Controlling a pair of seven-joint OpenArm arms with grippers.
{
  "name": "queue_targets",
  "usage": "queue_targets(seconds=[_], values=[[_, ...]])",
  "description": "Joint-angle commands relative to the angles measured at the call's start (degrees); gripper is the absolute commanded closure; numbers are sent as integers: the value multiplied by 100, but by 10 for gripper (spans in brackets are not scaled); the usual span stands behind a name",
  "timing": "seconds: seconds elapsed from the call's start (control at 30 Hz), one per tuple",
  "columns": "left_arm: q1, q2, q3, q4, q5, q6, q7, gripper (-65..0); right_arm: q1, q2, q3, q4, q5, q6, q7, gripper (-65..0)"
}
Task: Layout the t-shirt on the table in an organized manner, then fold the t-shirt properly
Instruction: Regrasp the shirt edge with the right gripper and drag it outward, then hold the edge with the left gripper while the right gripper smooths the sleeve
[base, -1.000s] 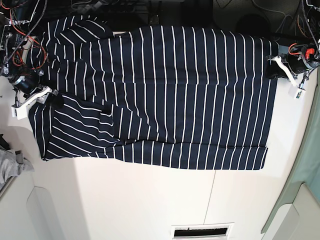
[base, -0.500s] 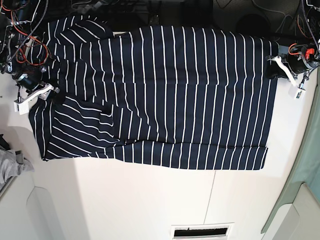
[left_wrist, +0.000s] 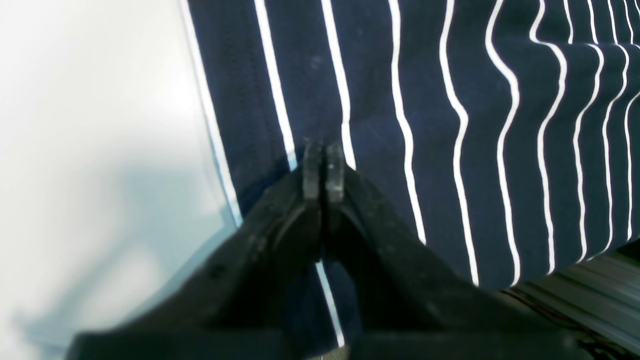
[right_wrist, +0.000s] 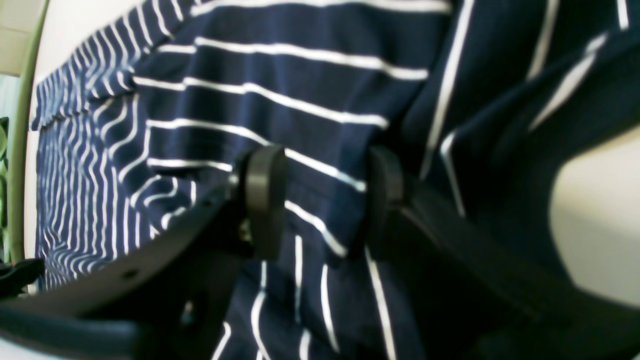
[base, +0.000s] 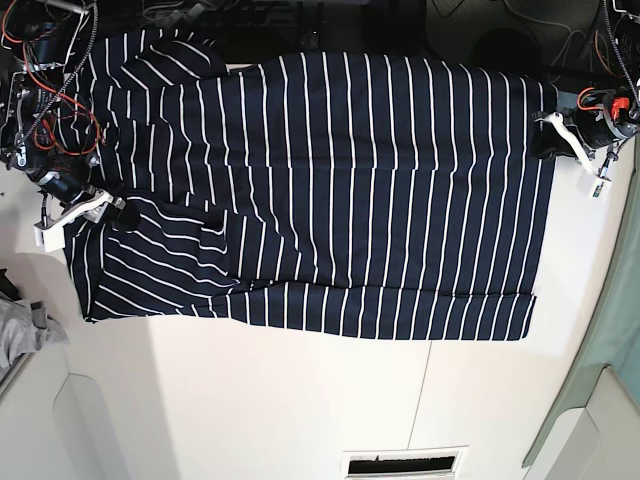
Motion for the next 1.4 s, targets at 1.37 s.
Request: queue_targets(seconds=[1.37], values=[[13, -271, -31, 24, 146, 61, 323, 0, 1309, 179, 11, 337, 197, 170, -299, 0]])
